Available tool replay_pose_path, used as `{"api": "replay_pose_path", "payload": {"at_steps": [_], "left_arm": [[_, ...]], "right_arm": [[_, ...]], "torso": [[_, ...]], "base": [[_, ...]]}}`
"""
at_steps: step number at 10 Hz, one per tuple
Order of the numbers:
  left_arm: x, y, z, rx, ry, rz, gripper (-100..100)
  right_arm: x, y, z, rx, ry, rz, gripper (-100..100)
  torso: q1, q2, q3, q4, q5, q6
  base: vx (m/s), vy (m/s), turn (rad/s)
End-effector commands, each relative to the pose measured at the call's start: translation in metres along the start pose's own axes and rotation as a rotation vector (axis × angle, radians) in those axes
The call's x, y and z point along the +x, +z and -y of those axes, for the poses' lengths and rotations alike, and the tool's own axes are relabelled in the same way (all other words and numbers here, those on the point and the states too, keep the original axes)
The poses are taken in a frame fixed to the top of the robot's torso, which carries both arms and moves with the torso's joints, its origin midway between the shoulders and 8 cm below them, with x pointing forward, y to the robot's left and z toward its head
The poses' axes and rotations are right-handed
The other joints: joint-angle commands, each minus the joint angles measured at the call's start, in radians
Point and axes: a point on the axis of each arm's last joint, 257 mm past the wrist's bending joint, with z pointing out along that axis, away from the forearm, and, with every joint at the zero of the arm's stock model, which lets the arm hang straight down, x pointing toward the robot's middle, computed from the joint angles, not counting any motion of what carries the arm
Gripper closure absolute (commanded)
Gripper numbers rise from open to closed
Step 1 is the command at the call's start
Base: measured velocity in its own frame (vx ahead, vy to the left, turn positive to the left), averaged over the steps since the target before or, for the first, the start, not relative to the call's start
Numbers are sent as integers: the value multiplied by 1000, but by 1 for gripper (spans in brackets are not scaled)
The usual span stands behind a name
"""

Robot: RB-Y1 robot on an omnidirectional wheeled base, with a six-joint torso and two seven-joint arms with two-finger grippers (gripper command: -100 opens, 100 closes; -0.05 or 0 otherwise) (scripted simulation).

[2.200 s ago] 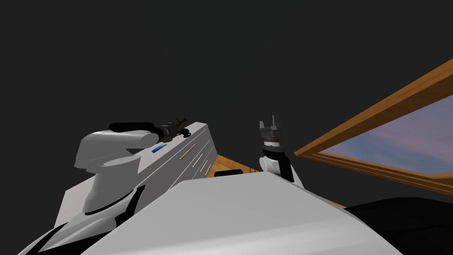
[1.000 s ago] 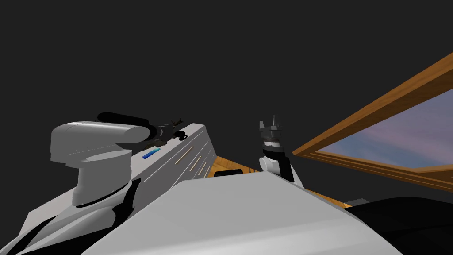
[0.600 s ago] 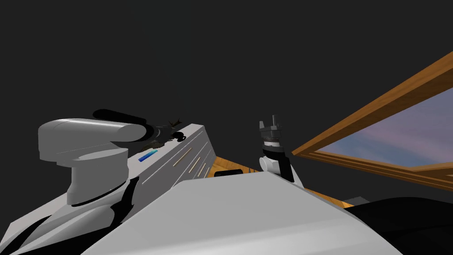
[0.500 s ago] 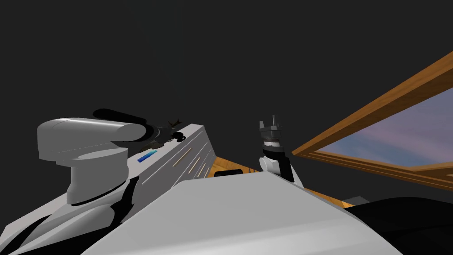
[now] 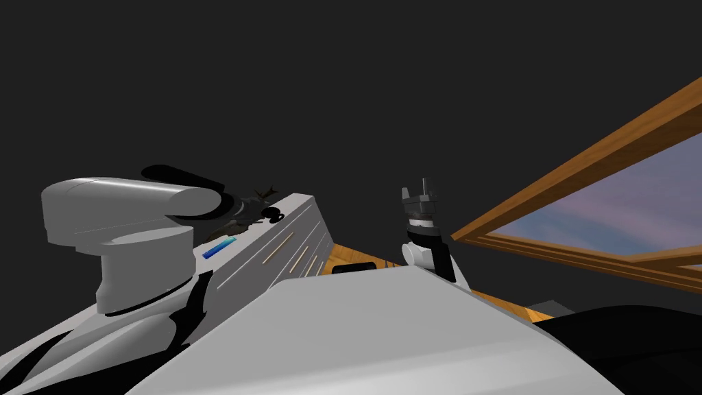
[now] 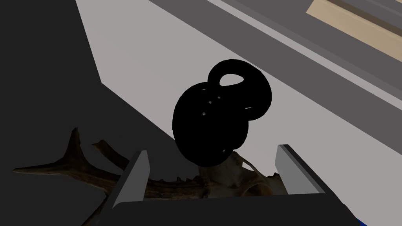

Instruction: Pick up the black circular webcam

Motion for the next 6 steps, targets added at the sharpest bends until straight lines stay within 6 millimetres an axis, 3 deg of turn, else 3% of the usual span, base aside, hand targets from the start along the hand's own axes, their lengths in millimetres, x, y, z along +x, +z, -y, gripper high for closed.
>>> {"api": "replay_pose_path", "payload": {"at_steps": [1, 2, 3, 6], "left_arm": [[0, 0, 0, 0, 0, 0, -100], [0, 0, -1, -5, 1, 0, 0], [-8, 6, 1, -7, -8, 3, -100], [-24, 18, 5, -11, -24, 13, -100]], "right_arm": [[0, 0, 0, 0, 0, 0, 0], [0, 0, 0, 0, 0, 0, 0], [0, 0, 0, 0, 0, 0, 0], [0, 0, 0, 0, 0, 0, 0]], "torso": [[0, 0, 0, 0, 0, 0], [0, 1, 0, 0, 0, 0], [0, 1, 1, 0, 0, 0], [-1, 5, 3, 1, 0, 0]], "base": [[11, -1, -10], [0, 0, 0], [-14, -11, -58], [-48, -27, -76]]}}
